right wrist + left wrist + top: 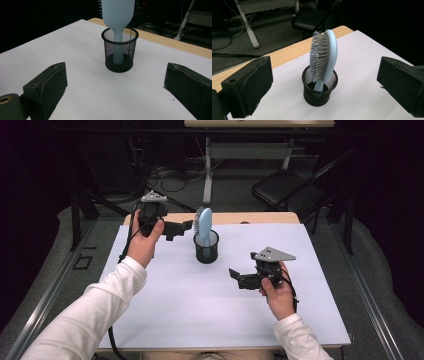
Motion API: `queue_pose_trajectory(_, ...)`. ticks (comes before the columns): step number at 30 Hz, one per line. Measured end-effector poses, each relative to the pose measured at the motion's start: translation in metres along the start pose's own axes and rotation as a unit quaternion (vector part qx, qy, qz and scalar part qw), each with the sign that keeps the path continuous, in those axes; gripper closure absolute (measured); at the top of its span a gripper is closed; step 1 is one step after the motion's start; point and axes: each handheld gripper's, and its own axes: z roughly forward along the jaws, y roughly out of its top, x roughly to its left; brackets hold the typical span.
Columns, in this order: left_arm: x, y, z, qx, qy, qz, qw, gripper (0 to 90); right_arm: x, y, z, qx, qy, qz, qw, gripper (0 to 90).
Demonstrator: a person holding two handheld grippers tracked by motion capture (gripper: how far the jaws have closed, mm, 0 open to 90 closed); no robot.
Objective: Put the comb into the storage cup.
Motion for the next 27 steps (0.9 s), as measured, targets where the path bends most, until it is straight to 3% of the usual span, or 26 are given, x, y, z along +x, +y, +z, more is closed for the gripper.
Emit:
queue_pose_trajectory(5,0.000,-0.004,-0.013,0.002,-0.005,0.007,1.0000,0.7,-0.001,0.000,0.000,0.001,-0.002,0.001,1.0000,3.8)
queue_pose_trajectory(10,0.001,-0.011,-0.024,0.000,-0.017,0.004,0.9998,0.6,-0.001,0.000,-0.001,0.002,-0.004,0.001,1.0000,3.7)
queue_pose_trajectory(27,0.009,-0.042,-0.047,0.006,-0.023,-0.007,0.9997,0.7,0.001,0.001,-0.002,0.002,-0.006,0.001,1.0000,3.7)
